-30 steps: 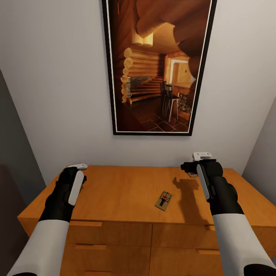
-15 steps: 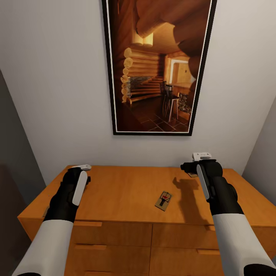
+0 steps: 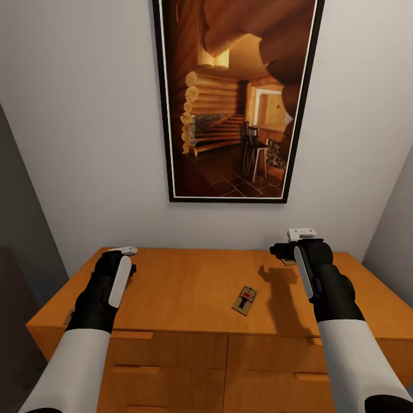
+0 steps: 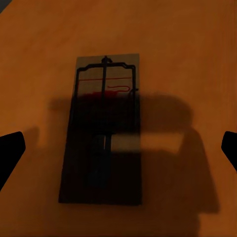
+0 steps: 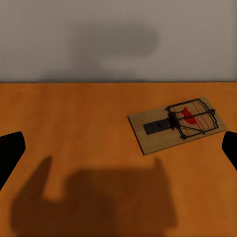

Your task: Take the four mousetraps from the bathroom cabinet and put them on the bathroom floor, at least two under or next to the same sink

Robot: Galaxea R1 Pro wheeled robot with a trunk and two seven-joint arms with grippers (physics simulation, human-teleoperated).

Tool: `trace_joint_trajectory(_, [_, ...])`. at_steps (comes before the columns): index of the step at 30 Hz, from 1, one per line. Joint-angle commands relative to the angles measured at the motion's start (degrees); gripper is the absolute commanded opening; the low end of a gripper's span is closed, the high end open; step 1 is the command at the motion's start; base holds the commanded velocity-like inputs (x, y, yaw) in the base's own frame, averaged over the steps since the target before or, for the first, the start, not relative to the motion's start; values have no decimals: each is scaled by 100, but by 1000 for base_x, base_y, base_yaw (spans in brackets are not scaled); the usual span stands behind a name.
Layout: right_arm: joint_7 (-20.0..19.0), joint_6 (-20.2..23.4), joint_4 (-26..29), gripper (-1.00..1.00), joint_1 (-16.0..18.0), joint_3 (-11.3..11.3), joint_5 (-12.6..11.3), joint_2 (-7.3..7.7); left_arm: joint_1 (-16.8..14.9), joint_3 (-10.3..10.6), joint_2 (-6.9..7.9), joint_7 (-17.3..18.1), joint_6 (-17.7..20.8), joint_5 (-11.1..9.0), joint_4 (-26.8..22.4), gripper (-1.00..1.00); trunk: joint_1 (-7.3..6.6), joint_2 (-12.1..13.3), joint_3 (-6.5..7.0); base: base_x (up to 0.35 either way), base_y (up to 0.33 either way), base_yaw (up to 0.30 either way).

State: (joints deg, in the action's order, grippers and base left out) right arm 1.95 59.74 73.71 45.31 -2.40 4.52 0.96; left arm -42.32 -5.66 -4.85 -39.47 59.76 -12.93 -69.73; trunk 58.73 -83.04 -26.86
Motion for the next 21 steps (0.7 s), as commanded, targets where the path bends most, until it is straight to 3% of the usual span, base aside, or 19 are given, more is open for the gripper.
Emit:
trace_joint_trajectory(1, [-20, 26, 4, 100, 5, 2, 41, 1, -5, -10, -3, -52, 9, -60, -5, 100, 0, -4, -7, 0, 0, 0])
trace_joint_trajectory(21, [-19, 26, -18, 100, 4, 2, 35, 1, -5, -46, 3, -56, -10, -40, -11, 100, 0, -4, -7, 0, 0, 0])
